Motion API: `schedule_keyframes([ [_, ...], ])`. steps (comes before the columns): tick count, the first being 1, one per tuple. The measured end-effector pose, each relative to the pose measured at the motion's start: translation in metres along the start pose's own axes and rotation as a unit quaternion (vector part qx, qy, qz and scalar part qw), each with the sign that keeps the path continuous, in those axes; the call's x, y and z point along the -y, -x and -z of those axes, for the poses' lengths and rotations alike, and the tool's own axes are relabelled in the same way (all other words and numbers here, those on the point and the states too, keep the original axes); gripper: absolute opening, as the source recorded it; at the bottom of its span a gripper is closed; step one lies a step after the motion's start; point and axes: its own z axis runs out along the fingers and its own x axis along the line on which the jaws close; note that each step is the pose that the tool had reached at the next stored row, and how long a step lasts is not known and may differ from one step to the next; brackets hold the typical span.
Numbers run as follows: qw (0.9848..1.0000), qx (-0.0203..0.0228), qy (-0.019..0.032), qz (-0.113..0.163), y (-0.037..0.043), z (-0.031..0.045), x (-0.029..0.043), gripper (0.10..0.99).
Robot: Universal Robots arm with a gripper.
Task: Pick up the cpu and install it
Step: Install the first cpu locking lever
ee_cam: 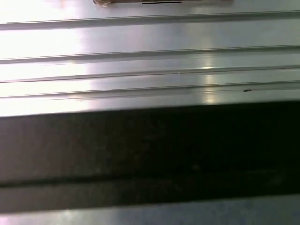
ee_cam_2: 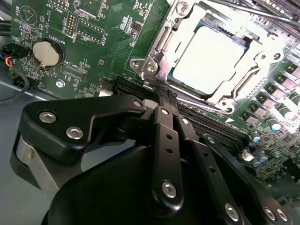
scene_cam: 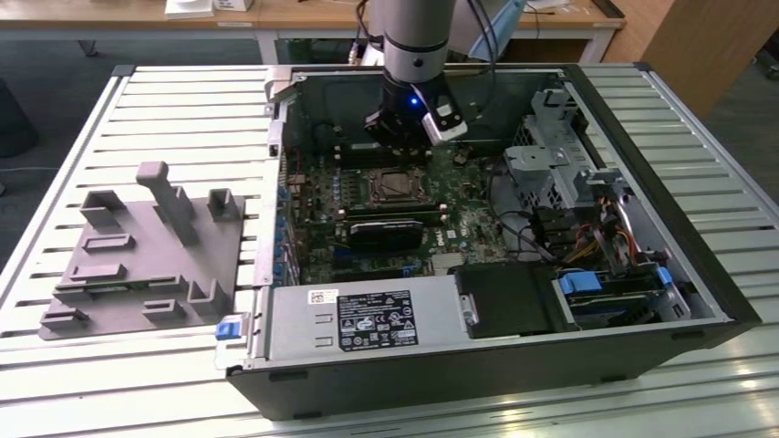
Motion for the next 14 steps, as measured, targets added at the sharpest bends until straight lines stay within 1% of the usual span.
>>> schedule_keyframes([
  [6, 1.0, -0.0001, -0.0011, 0.0, 0.001, -0.0009, 0.0, 0.106],
  [11, 1.0, 0.0001, -0.0046, 0.0, 0.0011, 0.0005, -0.0002, 0.106],
  [14, 1.0, 0.0003, -0.0055, 0.0, 0.0011, 0.0012, -0.0002, 0.106],
])
